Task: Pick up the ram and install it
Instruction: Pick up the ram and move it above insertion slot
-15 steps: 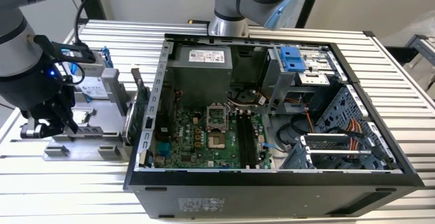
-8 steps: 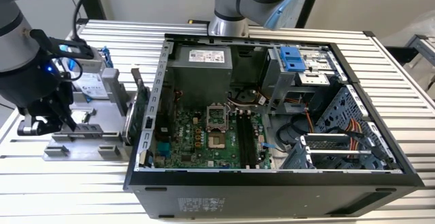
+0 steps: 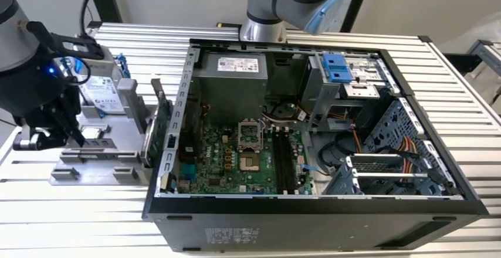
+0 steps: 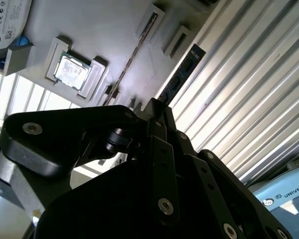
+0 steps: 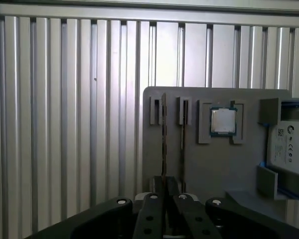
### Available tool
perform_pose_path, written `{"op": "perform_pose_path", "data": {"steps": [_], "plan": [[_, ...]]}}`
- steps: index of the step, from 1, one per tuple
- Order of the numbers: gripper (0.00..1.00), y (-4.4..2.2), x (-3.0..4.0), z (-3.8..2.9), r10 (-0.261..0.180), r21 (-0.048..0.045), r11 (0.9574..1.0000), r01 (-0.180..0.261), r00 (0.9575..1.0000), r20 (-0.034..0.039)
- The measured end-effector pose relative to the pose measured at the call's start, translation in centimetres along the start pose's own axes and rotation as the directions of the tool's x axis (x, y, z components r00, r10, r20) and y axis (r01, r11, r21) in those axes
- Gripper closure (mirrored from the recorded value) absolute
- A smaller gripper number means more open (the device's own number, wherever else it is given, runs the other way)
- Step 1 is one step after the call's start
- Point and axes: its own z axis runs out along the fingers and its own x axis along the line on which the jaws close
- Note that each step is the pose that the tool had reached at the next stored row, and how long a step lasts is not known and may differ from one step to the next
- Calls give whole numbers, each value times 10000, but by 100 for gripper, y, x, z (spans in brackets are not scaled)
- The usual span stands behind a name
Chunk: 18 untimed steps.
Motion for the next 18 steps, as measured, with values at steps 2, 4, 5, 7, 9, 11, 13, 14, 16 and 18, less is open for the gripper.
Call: {"op": "perform_pose_path", "data": {"steps": [2,4,5,7,9,11,13,14,16,18], "plan": [[100,1,-1,-32,0,0,10000,0,10000,0],[100,1,-3,-64,0,1,10000,0,10000,1],[100,1,-3,-79,0,1,10000,0,10000,0],[100,2,-5,-109,0,2,10000,0,10000,1],[100,3,-6,-137,0,3,10000,0,10000,0],[100,3,-7,-165,0,4,10000,0,10000,0],[100,3,-9,-193,0,6,10000,0,10000,1],[100,4,-9,-211,0,5,10000,0,10000,0],[100,4,-11,-246,0,5,10000,0,10000,0],[100,5,-12,-281,0,5,10000,0,10000,0]]}}
